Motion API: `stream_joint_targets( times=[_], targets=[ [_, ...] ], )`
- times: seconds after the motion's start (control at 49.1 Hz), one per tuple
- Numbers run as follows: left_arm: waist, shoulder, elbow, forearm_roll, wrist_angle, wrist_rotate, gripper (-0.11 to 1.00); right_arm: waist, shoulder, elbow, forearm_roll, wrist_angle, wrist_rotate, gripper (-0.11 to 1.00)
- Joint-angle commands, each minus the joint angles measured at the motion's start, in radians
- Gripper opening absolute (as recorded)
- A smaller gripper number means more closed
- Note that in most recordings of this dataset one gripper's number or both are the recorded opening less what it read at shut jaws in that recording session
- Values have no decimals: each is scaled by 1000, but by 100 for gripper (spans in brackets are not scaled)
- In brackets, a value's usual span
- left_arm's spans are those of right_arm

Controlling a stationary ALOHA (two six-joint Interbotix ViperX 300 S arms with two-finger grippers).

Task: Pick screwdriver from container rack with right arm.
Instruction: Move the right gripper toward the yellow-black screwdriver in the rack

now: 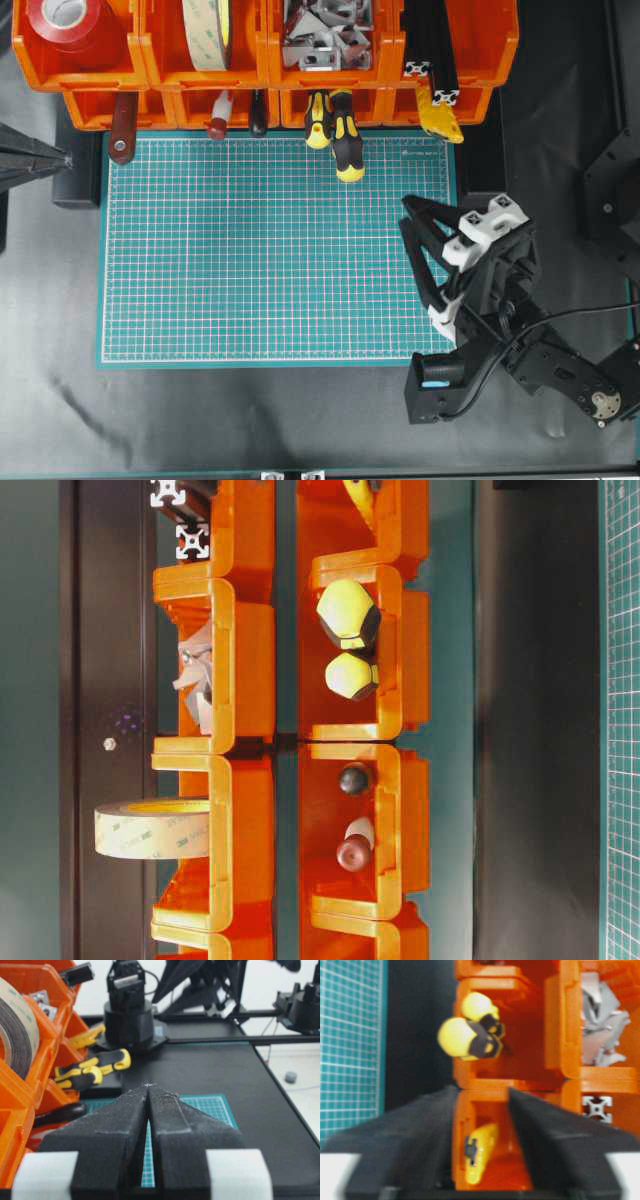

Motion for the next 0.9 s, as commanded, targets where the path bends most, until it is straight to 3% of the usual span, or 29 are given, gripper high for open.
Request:
stream_joint_targets(
  times=[0.0,0.081,0.163,0.509,0.876],
  targets=[
    [-3,8,-31,3,-5,-6,1,-23,-9,-2,-9,-15,11,55],
    [-6,9,-31,3,-5,-8,1,-43,-2,3,-17,-18,6,76],
    [-6,9,-31,3,-5,-18,1,-58,14,12,-34,-25,6,86],
    [-8,12,-29,3,-5,-38,1,-158,97,9,-87,-104,9,84],
    [-8,14,-29,3,-5,-38,1,-235,152,-20,-97,-120,11,83]
  ],
)
